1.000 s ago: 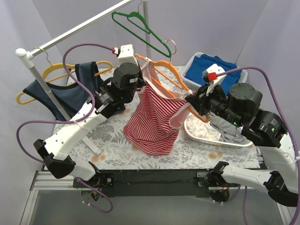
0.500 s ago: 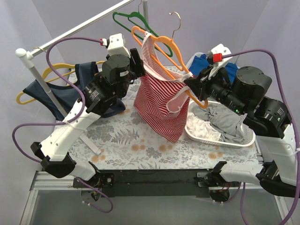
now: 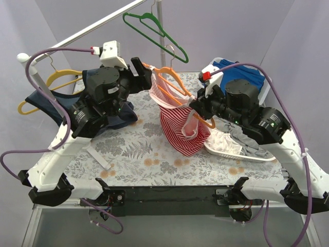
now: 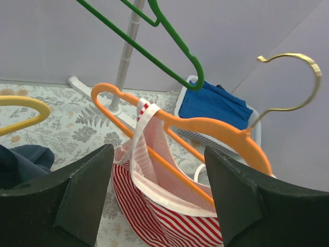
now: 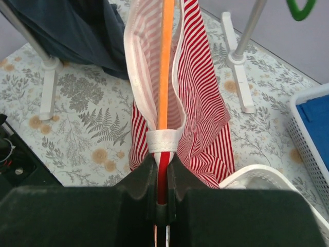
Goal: Place the tank top on the hanger
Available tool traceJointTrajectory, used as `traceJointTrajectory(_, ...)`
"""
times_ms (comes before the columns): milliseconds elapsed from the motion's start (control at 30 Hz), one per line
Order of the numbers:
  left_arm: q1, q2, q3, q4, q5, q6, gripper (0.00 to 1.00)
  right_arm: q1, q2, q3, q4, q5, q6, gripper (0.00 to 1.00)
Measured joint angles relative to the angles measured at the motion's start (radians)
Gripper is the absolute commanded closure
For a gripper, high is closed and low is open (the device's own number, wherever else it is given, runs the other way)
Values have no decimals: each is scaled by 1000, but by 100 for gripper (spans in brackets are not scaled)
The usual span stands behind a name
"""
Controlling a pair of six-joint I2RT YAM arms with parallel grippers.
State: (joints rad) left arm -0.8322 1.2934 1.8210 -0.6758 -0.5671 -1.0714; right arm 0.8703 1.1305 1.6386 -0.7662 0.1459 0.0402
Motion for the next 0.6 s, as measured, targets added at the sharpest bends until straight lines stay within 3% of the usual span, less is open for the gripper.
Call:
traceJointTrajectory(167,2,-76,-31,1,-9,-4,28,-17,79,13,36,-88,-32,99)
traceJointTrajectory(300,4,-89,-32,2,-12,-8,28,-110,205,89,62,-232,-50,99)
traceJointTrajectory(467,4,-91,-37,18,-2,-8,27,-253,376,234,93,-375,-62,99)
traceJointTrajectory(600,4,-101,-41,47,26,11,27,-284,488,373,113,-432,-73,99)
